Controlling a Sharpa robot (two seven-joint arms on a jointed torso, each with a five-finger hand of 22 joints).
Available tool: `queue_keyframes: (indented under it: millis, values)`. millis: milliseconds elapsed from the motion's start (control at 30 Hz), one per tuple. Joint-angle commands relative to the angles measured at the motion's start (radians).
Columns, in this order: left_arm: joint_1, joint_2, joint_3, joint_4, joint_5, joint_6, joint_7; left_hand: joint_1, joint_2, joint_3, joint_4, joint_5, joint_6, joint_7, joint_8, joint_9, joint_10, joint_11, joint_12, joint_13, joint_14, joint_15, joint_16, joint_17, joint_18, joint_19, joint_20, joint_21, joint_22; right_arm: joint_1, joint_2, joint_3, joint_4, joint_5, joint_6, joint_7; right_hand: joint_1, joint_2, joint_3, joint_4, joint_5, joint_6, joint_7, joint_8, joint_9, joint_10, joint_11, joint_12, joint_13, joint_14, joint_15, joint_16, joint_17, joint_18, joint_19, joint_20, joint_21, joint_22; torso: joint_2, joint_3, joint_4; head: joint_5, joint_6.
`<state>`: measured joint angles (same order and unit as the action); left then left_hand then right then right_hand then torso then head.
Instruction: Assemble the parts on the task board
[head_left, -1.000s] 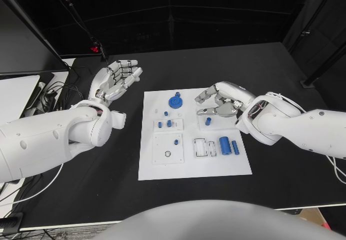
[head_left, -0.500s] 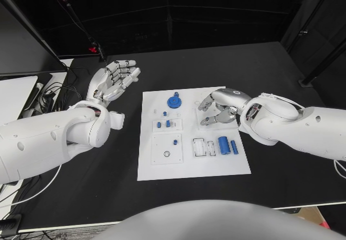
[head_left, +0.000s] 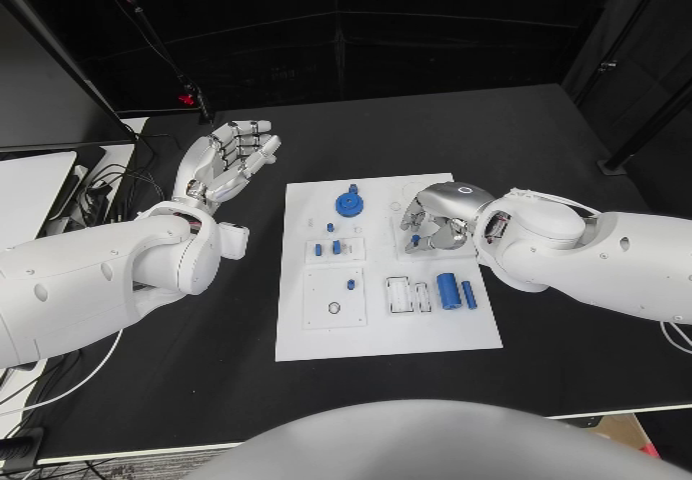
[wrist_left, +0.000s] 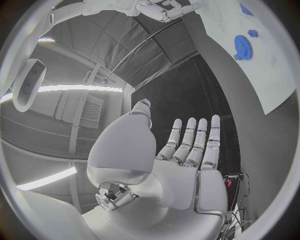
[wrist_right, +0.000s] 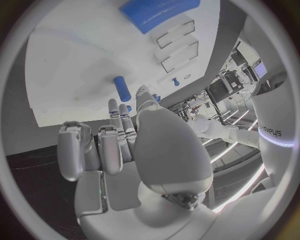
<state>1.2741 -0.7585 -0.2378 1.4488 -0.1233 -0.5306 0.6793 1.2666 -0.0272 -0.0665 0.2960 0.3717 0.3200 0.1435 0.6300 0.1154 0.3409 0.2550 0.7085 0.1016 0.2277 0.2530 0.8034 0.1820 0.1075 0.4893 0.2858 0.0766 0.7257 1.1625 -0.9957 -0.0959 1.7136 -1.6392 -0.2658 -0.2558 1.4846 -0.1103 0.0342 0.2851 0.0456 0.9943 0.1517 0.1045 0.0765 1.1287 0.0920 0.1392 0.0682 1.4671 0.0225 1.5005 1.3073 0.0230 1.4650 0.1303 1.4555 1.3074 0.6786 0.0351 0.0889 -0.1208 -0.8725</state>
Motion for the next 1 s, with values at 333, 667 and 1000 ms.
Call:
queue_keyframes:
  millis: [333,667,1000]
  values:
    - [0.001,0.000,0.001,0.001,0.000,0.006,0.129,0.000,0.008,0.000,-0.003,0.004,-0.007,0.151,0.004,-0.001,-0.007,0.002,0.004,-0.001,0.003,-0.001,0.004,-0.002,-0.008,0.005,0.003,0.005,-0.001,0.001,0.015,0.000,0.000,-0.048,0.088,-0.099,0.023,0.013,0.006,0.001,0.001,0.035,-0.010,0.012,0.002,0.035,-0.009,0.002,-0.004,0.070,-0.015,0.001,0.083,0.009,0.044,-0.014,-0.003,0.214,0.001,-0.0005,-0.0006,-0.003,0.000]
    - [0.001,0.001,0.001,0.001,0.000,0.008,0.128,0.000,0.010,0.000,-0.003,0.004,-0.008,0.151,0.006,-0.002,-0.008,0.002,0.006,-0.002,0.003,-0.001,0.006,-0.003,-0.008,0.005,0.003,0.005,-0.002,0.000,0.022,0.000,0.000,-0.049,0.104,-0.123,0.054,0.043,0.019,0.001,0.001,0.085,-0.016,0.031,0.007,0.073,-0.017,0.001,-0.004,0.073,-0.021,0.007,0.097,0.009,0.044,-0.020,-0.002,0.215,0.001,0.0005,0.0004,-0.003,0.000]
    - [0.001,-0.001,0.001,0.000,0.000,0.007,0.128,0.000,0.010,0.000,-0.003,0.004,-0.008,0.151,0.006,-0.002,-0.008,0.002,0.006,-0.002,0.003,-0.001,0.006,-0.003,-0.008,0.005,0.003,0.005,-0.002,0.000,0.019,0.000,0.001,-0.049,0.076,-0.105,0.142,0.083,0.056,-0.008,0.001,0.154,-0.043,0.056,0.017,0.133,-0.042,0.000,-0.007,0.081,-0.040,0.023,0.137,0.007,0.047,-0.036,0.005,0.218,0.000,-0.0001,-0.0001,-0.002,0.000]
